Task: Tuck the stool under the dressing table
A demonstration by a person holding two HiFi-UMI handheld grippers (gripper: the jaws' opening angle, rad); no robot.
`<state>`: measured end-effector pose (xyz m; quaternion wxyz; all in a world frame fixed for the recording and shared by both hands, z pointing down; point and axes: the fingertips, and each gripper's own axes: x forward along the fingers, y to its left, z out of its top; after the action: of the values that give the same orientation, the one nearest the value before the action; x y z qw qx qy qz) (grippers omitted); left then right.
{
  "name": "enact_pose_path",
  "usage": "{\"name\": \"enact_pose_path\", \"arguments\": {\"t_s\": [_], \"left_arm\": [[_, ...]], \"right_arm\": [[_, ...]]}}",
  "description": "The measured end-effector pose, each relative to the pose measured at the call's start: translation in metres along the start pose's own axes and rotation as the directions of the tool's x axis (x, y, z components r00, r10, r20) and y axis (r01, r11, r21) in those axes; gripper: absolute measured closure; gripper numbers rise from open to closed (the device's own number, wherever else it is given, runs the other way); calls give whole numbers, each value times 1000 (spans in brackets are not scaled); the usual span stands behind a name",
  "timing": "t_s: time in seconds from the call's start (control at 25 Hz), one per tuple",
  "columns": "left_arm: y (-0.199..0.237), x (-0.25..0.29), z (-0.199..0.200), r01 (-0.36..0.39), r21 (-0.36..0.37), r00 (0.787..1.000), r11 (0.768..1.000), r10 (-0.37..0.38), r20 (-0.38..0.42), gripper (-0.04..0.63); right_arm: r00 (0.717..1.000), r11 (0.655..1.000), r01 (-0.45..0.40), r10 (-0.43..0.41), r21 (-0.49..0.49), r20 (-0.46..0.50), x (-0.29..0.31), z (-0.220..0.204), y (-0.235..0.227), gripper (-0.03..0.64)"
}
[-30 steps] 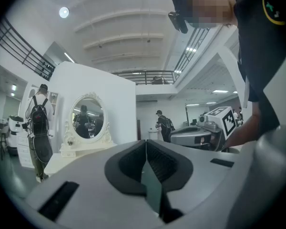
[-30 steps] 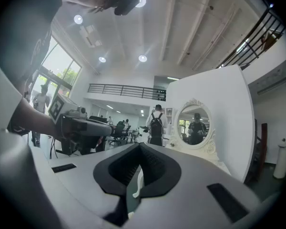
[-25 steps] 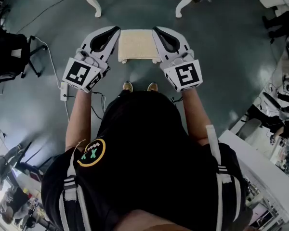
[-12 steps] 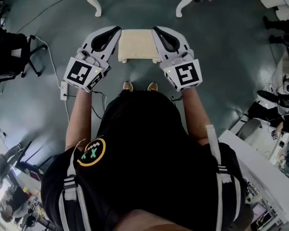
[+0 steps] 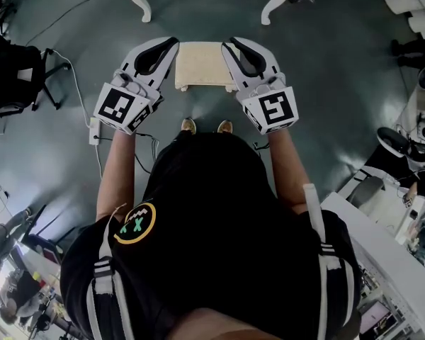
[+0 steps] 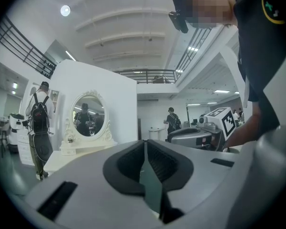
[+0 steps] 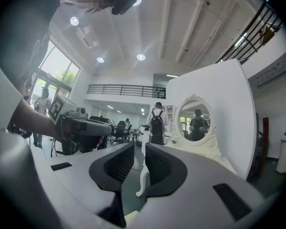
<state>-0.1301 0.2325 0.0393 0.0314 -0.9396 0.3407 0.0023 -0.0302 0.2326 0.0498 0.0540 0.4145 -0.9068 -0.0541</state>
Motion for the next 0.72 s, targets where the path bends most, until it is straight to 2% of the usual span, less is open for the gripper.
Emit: {"name": "enact_pose_path", "arguments": {"t_s": [0.04, 0.08, 0.2, 0.24, 0.36, 0.4, 0.48, 0.72], "left_arm": [[2, -1, 0, -4, -4, 1000, 1000, 4, 2, 563], [3, -1, 0, -6, -9, 1000, 1000, 6, 4, 518], [4, 1, -3, 4, -22, 1000, 1000, -4, -1, 335], [3, 2, -4, 13, -17, 1000, 1000, -13, -9, 269], [-8, 6, -11, 52, 54, 998, 997, -50, -44, 155], [-11, 7, -13, 63, 81, 997, 995, -59, -57, 138], [-16, 8, -18, 80, 107, 994, 991, -72, -78, 123], [-16, 8, -23, 69, 94, 994, 993, -60, -92, 121]], "right_arm": [[1000, 1000, -3, 3, 2, 0, 1, 0, 1, 510], [1000, 1000, -7, 7, 4, 0, 1, 0, 1, 483], [1000, 1000, -20, 20, 5, -2, 2, 0, 3, 372], [1000, 1000, -26, 27, 7, -6, 2, 0, 3, 326], [999, 999, -46, 46, 16, -25, 3, -5, 4, 142], [998, 999, -51, 51, 18, -32, 3, -7, 4, 101], [997, 998, -57, 58, 21, -41, 3, -11, 5, 65], [997, 998, -56, 57, 17, -51, 2, -16, 5, 55]]}}
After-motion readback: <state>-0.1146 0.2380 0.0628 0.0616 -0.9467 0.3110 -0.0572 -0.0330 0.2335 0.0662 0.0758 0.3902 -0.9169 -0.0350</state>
